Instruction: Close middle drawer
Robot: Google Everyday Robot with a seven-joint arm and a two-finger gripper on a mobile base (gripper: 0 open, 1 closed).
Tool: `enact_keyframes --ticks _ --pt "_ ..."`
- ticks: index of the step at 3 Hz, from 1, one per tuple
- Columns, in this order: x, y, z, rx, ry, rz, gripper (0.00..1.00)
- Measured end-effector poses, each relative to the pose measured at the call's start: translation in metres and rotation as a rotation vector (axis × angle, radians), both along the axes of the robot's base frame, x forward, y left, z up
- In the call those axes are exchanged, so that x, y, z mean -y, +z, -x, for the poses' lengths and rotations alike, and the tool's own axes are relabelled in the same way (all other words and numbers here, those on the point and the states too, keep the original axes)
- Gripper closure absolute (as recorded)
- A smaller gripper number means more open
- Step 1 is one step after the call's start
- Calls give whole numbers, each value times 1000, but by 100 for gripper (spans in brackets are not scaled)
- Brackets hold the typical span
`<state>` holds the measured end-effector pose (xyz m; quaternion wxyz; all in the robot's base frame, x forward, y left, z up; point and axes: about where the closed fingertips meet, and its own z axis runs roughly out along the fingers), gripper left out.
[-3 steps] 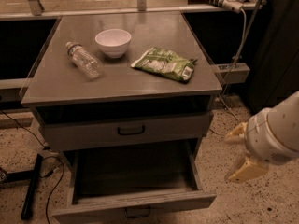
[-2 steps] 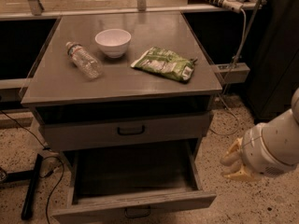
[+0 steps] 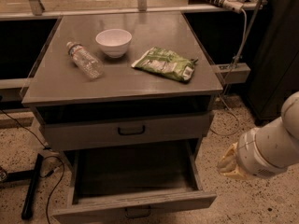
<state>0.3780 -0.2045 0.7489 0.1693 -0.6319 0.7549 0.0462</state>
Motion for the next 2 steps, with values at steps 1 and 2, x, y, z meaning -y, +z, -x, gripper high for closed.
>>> enact_keyframes --ticks 1,2 --pt "0 0 0 0 0 1 100" --pt "-4 -31 -3 -33 -19 -22 100"
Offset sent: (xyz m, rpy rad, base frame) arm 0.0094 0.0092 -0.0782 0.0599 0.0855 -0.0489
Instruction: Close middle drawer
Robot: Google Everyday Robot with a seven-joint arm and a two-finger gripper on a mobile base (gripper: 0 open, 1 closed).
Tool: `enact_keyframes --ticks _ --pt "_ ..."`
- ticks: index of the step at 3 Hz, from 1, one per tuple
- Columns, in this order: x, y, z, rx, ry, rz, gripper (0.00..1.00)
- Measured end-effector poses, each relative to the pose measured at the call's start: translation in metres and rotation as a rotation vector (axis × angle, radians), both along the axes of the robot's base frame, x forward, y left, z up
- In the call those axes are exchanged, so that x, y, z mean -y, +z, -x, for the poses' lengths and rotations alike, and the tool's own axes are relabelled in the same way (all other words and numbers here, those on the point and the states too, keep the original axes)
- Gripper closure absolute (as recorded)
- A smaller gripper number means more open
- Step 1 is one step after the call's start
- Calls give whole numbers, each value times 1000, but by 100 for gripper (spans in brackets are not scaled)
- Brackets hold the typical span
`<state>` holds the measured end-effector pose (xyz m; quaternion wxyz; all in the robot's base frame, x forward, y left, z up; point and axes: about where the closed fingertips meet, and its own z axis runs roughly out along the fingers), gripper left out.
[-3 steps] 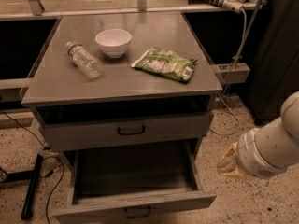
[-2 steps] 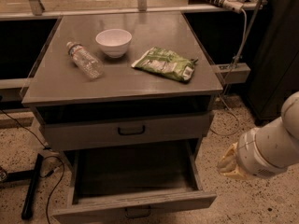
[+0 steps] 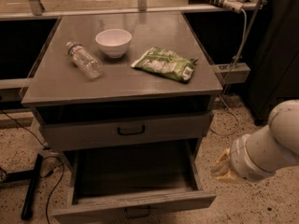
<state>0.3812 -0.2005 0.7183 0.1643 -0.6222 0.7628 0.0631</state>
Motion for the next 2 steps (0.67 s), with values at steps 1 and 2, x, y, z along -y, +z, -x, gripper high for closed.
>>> enact_keyframes --ticks 1,2 --pt "-6 -46 2 -24 -19 -53 100" --pt "-11 -95 4 -37 -46 -109 100"
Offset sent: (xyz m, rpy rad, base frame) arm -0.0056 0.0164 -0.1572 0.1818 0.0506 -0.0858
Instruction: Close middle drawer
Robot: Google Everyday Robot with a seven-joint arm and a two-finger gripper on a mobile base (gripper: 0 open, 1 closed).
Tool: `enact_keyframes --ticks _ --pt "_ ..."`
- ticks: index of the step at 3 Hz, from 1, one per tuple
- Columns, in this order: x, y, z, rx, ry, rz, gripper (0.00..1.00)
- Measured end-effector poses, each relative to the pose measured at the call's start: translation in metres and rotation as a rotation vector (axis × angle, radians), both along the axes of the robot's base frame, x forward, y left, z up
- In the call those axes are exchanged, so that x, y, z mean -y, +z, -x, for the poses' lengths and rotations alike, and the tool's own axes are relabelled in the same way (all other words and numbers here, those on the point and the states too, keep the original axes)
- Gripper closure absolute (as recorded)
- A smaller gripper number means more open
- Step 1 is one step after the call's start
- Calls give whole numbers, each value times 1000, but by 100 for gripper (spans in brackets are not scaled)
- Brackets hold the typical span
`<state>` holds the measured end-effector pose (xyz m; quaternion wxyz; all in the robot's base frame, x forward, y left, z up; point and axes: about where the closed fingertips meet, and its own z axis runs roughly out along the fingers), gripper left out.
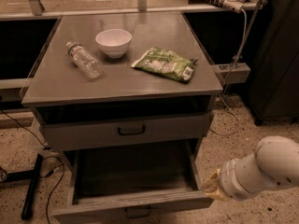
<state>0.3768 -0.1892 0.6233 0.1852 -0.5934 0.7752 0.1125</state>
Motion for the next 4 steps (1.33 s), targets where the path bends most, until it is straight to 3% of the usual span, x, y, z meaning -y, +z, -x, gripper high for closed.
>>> enact_keyframes --ticks 1,2,4 --pt "-3 -45 1 -5 -29 -70 100" --pt "-3 -45 1 -5 -29 -70 100" --pt "-31 -125 7 -77 -32 -76 100"
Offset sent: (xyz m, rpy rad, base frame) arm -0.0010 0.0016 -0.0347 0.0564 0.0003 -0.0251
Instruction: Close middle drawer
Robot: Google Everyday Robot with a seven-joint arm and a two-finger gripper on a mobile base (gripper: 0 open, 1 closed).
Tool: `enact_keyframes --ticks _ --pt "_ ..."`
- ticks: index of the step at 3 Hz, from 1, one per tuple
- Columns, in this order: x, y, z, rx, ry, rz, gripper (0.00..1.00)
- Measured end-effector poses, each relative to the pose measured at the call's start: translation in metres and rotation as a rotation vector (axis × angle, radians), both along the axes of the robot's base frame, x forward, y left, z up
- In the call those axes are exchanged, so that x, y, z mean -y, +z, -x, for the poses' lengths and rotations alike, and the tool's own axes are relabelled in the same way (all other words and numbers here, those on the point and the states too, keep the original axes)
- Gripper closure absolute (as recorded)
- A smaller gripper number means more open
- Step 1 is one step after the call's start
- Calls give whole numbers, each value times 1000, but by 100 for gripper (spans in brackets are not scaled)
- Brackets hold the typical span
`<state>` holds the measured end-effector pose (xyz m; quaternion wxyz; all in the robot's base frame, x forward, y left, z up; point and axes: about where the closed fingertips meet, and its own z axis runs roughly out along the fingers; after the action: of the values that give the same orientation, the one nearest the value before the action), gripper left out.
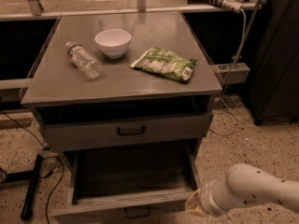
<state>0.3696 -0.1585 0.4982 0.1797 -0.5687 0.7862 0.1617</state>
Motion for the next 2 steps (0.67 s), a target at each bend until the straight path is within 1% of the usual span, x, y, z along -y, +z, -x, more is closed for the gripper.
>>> enact_keyframes --ticks 1,2 --pt "-16 -37 3 2 7 -32 100" --pt "-32 -64 7 62 11 -89 100"
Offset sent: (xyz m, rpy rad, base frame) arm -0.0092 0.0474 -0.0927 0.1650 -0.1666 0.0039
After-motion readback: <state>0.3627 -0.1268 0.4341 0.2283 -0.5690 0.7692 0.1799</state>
